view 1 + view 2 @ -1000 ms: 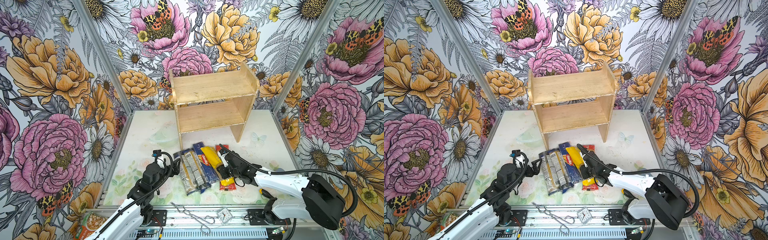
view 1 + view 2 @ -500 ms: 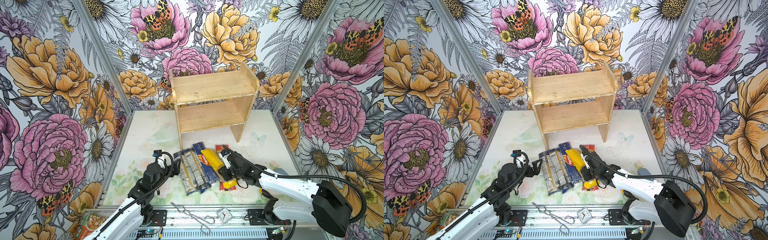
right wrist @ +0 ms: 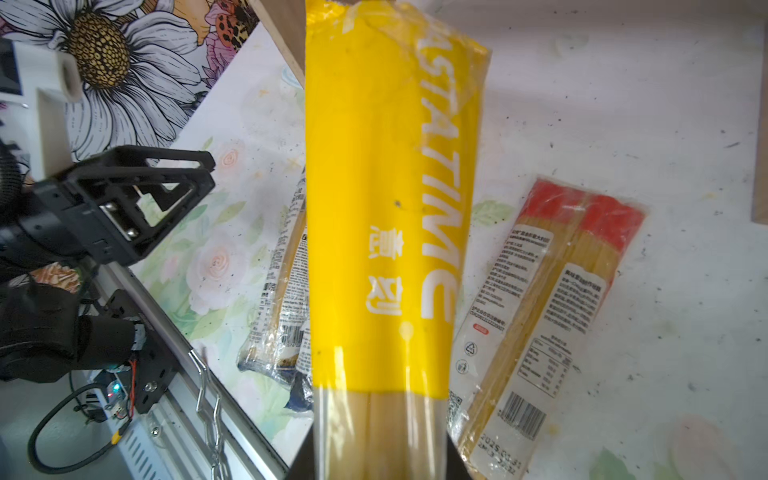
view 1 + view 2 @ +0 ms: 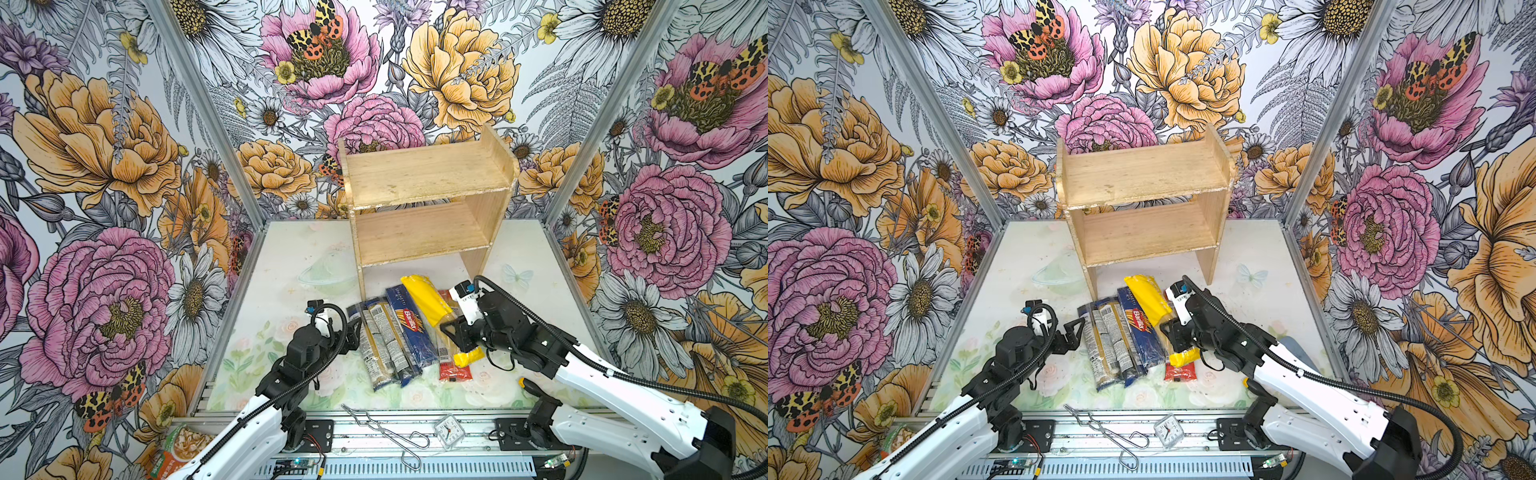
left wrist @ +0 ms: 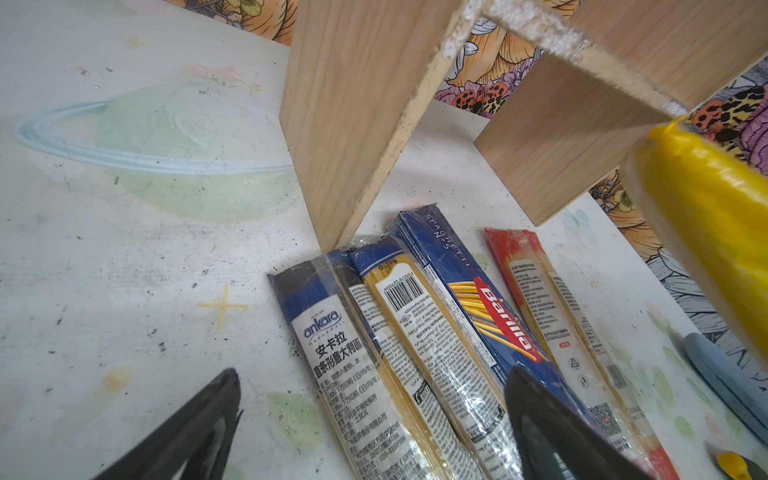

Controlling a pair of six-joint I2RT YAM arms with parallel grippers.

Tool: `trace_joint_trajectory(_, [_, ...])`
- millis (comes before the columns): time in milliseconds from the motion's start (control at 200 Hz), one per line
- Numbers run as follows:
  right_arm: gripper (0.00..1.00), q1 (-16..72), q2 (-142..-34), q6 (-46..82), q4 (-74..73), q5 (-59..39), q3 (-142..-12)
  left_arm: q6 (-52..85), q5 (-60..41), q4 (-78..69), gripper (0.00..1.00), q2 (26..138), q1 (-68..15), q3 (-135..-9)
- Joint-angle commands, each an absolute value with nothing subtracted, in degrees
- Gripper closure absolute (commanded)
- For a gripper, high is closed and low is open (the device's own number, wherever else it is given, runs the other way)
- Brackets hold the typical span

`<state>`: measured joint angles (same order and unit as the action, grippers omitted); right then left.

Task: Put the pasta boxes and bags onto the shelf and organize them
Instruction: 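Lift the yellow bag upright with the right gripper toward the shelf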

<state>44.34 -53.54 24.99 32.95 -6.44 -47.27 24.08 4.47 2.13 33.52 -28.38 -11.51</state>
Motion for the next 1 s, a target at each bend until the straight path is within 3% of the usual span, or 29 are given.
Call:
trace_joint_trajectory(0, [1.00, 44.7, -50.3, 24.8, 31.8, -8.8, -55.3, 24.2, 3.4, 1.5, 0.01, 33.6, -28.8, -11.9])
trace_joint_trajectory(345, [1.00, 44.8, -52.0, 26.5, 34.6, -9.3, -73.0, 24.1, 3.5, 1.4, 0.01, 33.7, -28.8, -11.9])
trace_joint_trajectory(991, [1.00, 44.8, -74.4, 23.2, 34.5, 1.9, -108.3, 22.9, 3.3, 1.3, 0.01, 34.3, -28.7, -12.3])
